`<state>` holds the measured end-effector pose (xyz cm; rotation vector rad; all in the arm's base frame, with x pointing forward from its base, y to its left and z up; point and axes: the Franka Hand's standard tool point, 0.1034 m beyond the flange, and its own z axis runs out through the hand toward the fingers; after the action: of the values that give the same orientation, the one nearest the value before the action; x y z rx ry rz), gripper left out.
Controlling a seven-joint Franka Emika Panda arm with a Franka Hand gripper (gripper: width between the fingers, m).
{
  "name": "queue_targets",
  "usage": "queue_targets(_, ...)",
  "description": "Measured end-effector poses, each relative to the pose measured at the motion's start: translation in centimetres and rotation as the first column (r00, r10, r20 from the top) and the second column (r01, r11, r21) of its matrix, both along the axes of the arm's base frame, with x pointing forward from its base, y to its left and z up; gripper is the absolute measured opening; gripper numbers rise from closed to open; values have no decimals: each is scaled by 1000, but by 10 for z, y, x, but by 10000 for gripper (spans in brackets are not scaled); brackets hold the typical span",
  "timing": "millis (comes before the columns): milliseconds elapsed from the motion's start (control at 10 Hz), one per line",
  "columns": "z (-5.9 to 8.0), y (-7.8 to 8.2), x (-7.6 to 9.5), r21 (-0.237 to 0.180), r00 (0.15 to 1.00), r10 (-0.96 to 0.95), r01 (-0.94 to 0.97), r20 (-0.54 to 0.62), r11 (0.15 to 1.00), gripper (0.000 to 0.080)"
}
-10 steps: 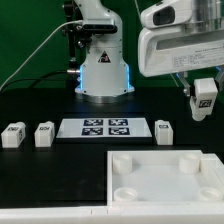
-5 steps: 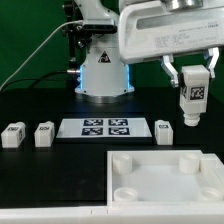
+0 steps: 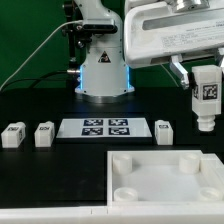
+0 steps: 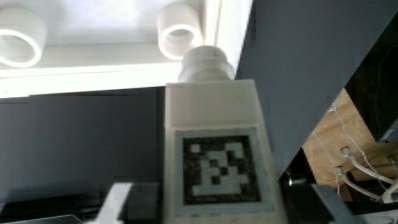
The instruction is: Assemble one leg
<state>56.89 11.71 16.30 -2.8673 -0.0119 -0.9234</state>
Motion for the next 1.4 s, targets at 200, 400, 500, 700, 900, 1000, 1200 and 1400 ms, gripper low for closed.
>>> queue_targets(200,-6,-2,7,-12,999,21,-21,-40,1000,294)
queue_targets(400,-5,7,36,-1,998,30,-30,-46,1000,294)
queue_targets(500,-14,12,43,-7,998,45,-45,-49,999,293)
queue_targets(700,-22,15,45,-11,997,50,-51,-53,999,294)
queue_targets(900,-22,15,45,-10,997,50,-50,-54,999,294)
queue_targets(1000,-23,15,45,-11,997,49,-50,-55,999,294)
queue_targets(1200,-27,0,49,-31,995,60,-62,-76,998,294)
queue_targets(1400,-41,-4,57,-31,996,48,-51,-76,998,294)
